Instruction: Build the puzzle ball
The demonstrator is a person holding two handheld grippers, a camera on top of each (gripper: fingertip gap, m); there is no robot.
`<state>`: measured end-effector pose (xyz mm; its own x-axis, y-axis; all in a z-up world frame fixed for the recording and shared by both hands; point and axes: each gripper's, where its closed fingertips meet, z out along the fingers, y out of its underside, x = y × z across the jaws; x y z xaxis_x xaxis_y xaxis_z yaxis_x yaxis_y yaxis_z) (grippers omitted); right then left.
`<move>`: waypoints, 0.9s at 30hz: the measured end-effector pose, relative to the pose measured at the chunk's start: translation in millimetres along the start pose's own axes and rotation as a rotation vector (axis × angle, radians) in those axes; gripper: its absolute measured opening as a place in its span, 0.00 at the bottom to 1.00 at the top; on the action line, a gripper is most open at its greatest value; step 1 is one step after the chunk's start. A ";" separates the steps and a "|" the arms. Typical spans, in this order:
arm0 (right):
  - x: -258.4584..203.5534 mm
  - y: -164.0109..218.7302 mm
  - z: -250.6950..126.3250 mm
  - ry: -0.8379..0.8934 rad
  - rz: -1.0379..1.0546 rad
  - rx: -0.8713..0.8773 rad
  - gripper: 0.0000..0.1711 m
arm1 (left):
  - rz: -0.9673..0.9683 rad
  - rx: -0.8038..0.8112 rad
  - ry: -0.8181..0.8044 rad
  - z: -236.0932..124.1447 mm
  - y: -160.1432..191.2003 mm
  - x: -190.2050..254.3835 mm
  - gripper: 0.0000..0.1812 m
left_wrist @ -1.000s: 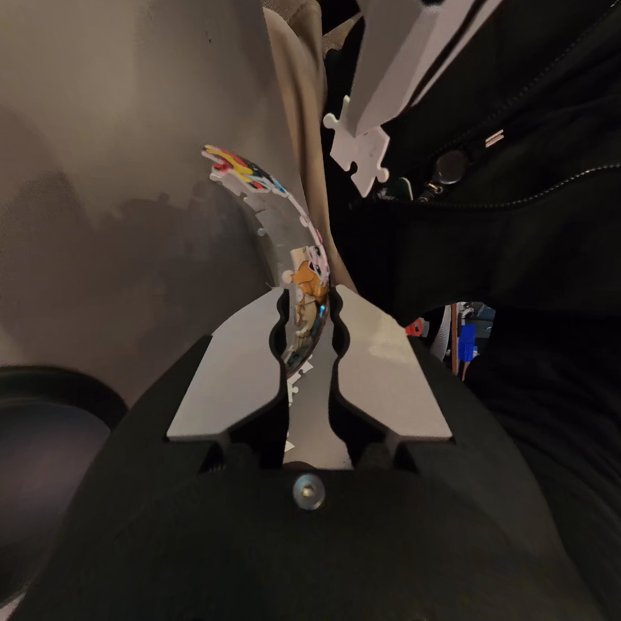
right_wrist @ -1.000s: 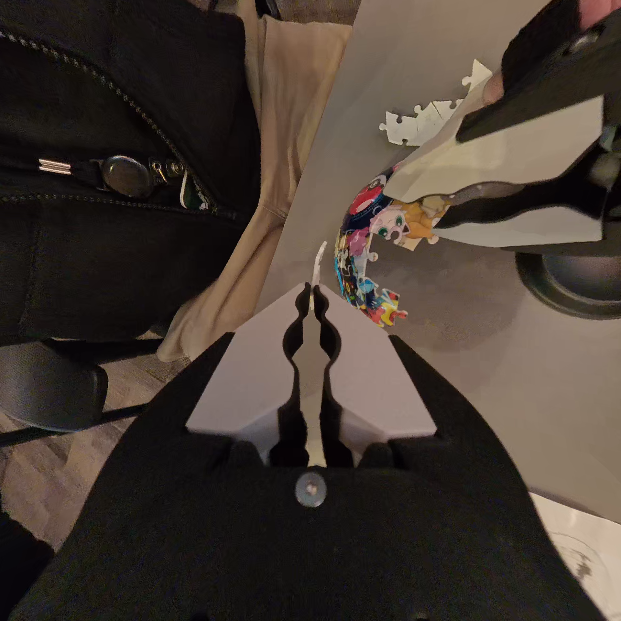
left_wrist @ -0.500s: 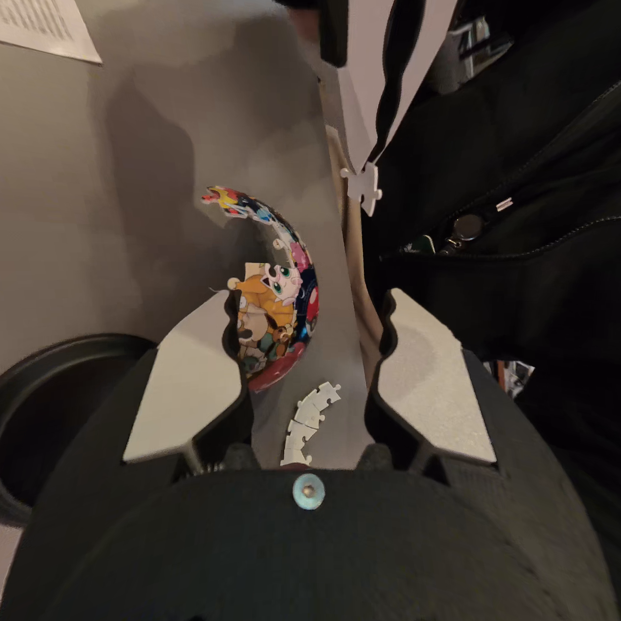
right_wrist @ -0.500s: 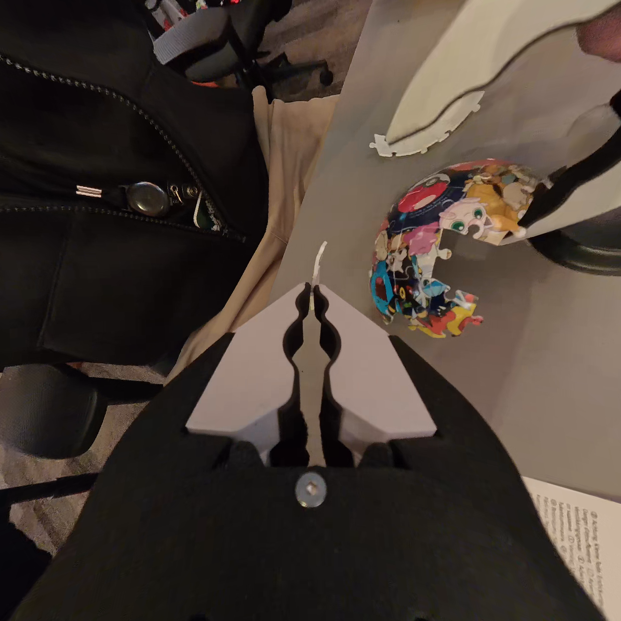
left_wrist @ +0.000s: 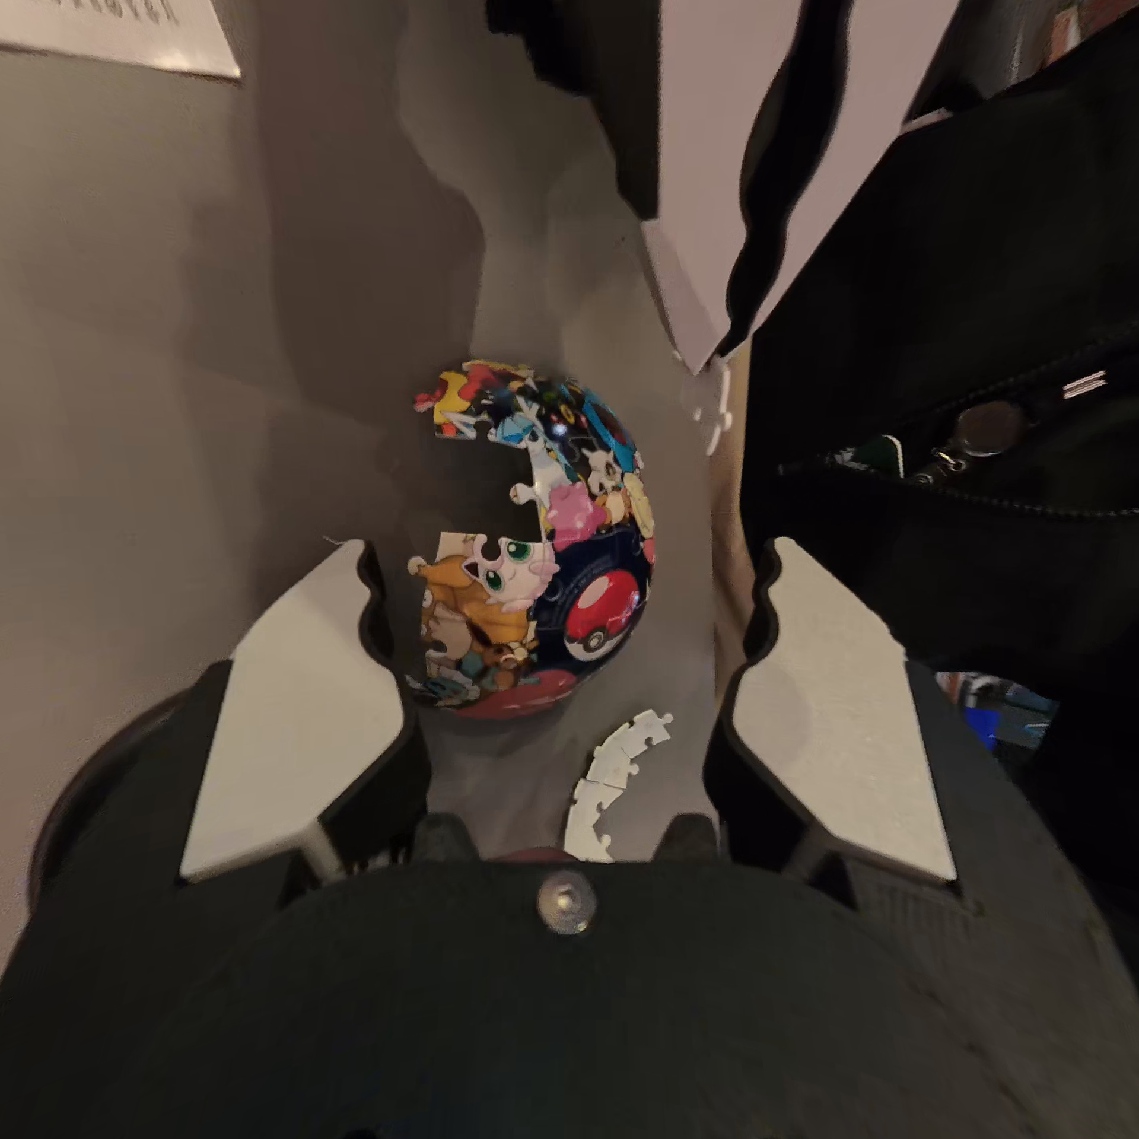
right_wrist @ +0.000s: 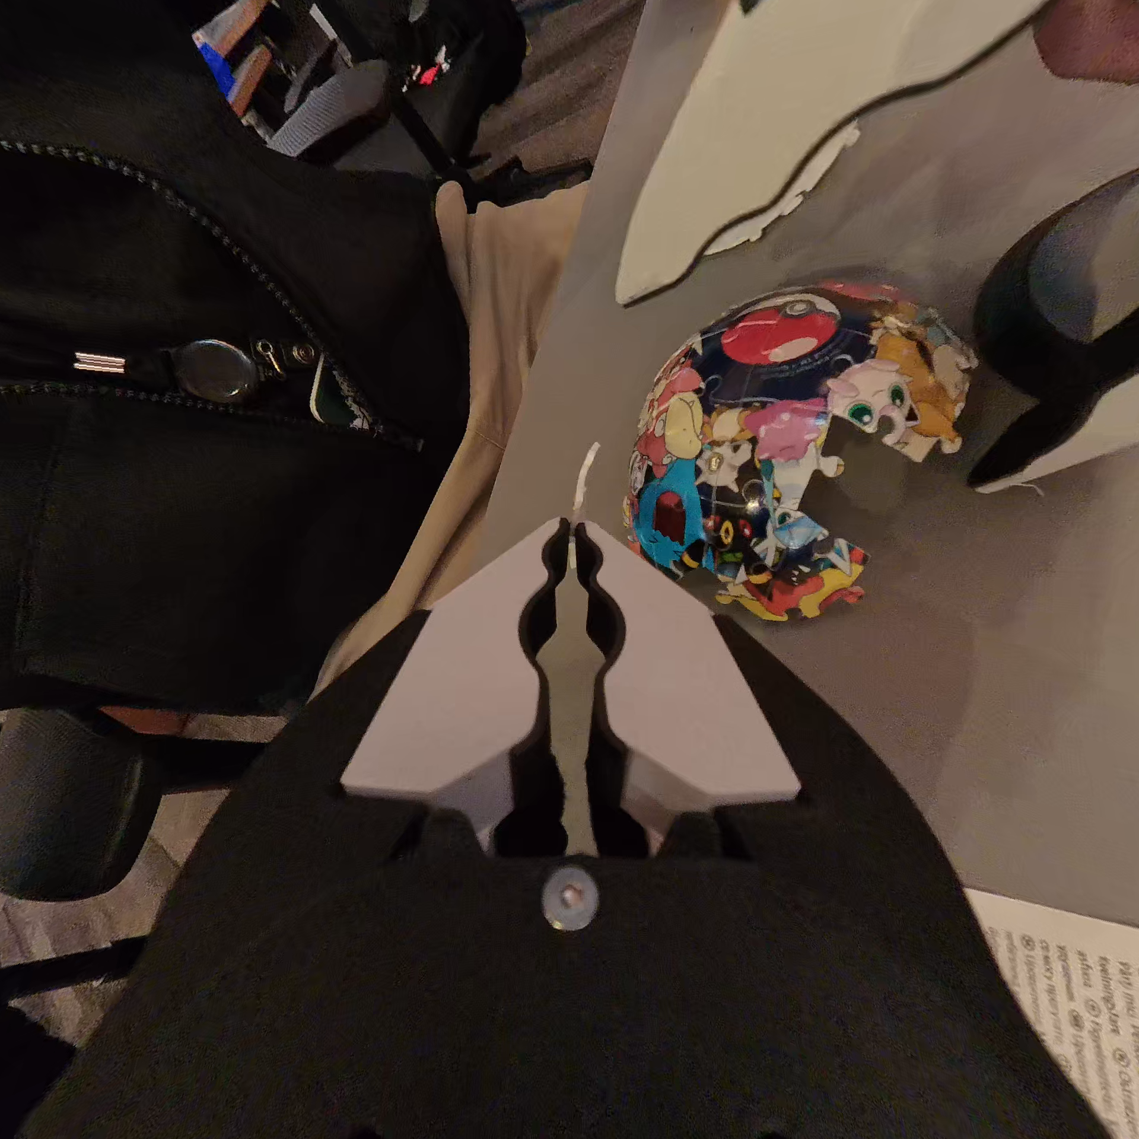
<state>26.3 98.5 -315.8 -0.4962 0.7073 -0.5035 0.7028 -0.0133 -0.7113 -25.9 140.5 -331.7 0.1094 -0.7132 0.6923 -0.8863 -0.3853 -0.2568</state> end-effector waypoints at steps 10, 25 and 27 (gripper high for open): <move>46.0 -18.6 -49.4 0.190 0.111 0.148 0.00 | -0.041 0.310 -0.543 -34.6 8.1 22.8 0.59; 87.0 0.9 -24.2 0.394 0.200 -0.017 0.00 | -0.129 0.436 -0.870 17.4 54.7 -3.8 0.61; 82.0 2.5 -22.5 0.379 0.212 -0.009 0.00 | -0.105 0.424 -0.876 13.9 55.2 -3.6 0.60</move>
<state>-1.1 172.4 -347.9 -0.1193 0.8990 -0.4213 0.7742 -0.1814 -0.6064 -68.9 113.7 -357.8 0.6255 -0.7798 0.0237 -0.6365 -0.5277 -0.5625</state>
